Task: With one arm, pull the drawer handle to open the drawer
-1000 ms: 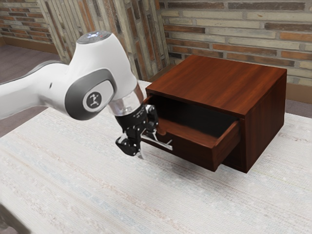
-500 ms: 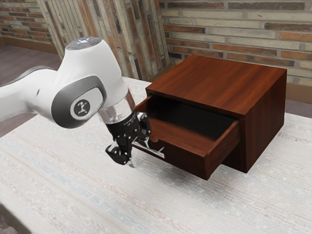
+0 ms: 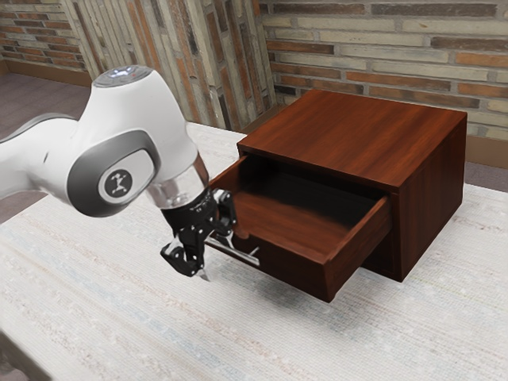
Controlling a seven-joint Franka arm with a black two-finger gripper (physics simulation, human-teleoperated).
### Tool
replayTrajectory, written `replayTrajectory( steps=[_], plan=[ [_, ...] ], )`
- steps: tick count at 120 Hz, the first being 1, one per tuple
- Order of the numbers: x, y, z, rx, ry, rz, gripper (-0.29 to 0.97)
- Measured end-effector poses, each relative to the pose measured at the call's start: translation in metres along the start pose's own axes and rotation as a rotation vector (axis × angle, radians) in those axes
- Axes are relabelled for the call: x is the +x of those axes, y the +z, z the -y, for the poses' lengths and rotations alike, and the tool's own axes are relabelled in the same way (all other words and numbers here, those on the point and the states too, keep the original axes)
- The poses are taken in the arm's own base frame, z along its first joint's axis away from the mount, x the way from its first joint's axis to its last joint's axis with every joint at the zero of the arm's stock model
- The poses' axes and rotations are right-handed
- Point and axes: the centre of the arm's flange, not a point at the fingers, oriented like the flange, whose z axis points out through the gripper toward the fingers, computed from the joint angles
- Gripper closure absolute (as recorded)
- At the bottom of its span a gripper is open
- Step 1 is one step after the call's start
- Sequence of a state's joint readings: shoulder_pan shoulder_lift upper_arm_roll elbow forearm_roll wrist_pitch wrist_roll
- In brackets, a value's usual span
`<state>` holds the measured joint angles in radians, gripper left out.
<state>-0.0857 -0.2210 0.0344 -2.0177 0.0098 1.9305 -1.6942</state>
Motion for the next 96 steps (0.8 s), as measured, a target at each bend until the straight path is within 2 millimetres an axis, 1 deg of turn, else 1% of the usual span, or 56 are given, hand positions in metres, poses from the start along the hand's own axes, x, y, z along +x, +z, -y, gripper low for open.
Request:
replayTrajectory(
  steps=[26, 77, 96],
  plan=[
    [0.0010, -0.0011, 0.0074, 0.001, 0.000, 0.001, 0.30],
    [0.0017, -0.0034, 0.0079, -0.004, -0.001, 0.002, 0.28],
    [0.0073, -0.0044, 0.0065, -0.007, -0.011, -0.002, 0.27]
  ],
)
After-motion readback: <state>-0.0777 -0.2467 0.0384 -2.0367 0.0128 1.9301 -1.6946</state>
